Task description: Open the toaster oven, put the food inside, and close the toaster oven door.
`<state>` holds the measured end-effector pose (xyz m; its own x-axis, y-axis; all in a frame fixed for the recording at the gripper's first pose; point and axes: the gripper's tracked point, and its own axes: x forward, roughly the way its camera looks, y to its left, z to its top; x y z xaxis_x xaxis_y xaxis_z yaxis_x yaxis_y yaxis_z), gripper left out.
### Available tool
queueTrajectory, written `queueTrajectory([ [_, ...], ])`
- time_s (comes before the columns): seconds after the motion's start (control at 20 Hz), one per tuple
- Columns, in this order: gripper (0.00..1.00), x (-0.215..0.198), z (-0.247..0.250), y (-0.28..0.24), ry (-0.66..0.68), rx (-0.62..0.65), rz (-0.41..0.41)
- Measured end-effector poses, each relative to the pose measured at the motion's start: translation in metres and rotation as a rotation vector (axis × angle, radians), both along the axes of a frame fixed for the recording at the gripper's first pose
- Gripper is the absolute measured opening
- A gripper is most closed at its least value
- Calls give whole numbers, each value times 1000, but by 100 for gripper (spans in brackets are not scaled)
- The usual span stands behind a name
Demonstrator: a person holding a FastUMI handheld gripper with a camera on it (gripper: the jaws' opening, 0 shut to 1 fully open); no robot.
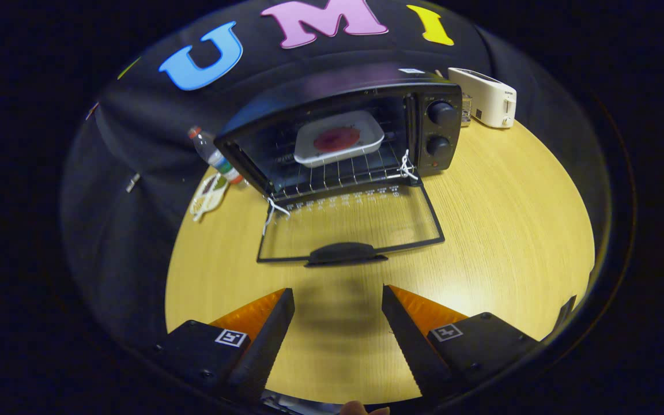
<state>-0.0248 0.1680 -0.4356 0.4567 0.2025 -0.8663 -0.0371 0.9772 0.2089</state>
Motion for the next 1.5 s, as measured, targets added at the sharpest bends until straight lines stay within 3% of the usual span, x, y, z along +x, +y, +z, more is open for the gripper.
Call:
queueTrajectory([
  [0.1, 99, -10, -21, 3, 43, -42, 34],
  [0.4, 99, 3, -75, -3, 77, -150, 28],
  [0.7, 100, 48, -80, 4, -21, -209, 9],
  [0.8, 100, 52, -80, 5, 0, -215, -28],
  [0.95, 100, 51, -79, 4, -13, -217, -19],
  [1.3, 100, 57, -23, 7, -122, -151, -26],
  [1.5, 100, 89, 28, 11, -244, -112, -35],
])
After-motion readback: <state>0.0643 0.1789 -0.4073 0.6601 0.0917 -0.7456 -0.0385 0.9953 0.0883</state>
